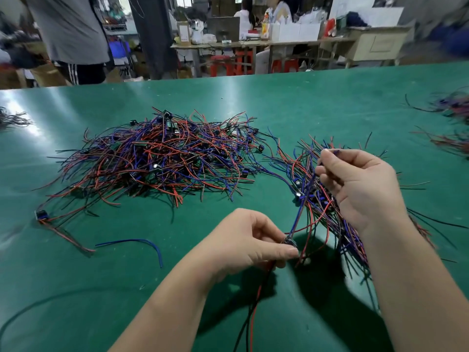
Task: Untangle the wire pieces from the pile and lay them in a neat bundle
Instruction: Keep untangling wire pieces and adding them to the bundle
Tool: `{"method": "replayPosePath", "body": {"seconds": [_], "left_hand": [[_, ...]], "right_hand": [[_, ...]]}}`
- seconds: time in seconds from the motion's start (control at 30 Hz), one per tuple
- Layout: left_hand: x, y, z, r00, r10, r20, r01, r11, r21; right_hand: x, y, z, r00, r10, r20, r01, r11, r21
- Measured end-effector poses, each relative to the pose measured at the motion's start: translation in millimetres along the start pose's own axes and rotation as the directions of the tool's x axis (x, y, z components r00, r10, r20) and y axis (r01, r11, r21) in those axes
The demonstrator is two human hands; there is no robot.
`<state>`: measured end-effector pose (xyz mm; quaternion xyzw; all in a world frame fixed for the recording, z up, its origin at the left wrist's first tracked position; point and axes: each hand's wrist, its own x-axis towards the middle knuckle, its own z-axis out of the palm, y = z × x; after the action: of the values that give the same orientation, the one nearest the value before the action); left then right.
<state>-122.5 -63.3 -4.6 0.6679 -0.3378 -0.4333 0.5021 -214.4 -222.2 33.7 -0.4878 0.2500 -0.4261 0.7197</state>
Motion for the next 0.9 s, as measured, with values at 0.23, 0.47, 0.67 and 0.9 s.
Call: {"method": "replayPosePath", "body": {"seconds": [0.23,0.47,0.67,0.9], "left_hand": [[9,-3,-4,0.965,0.001,-0.262,-0.054,0.98,-0.193],[13,-1,-7,0.921,0.069,-0.383,-0.205,0.923,-0.326],[14,-3,-7,0.929,0.08,-0.362,-0.223,0.9,-0.374],[10,-1,-10,0.97,0.084,-0.227,-0.187,0.856,-0.482]], "right_hand": [[-5,8,15,0.991,0.132,-0.008,-0.132,0.991,0.006],[-25,30,24,0.941,0.113,0.319,0.151,0.705,-0.693],[-26,23,21,0.91,-0.02,0.414,0.361,0.529,-0.768],[-25,24,19,0.908,-0.072,0.413,0.39,0.507,-0.769]]}}
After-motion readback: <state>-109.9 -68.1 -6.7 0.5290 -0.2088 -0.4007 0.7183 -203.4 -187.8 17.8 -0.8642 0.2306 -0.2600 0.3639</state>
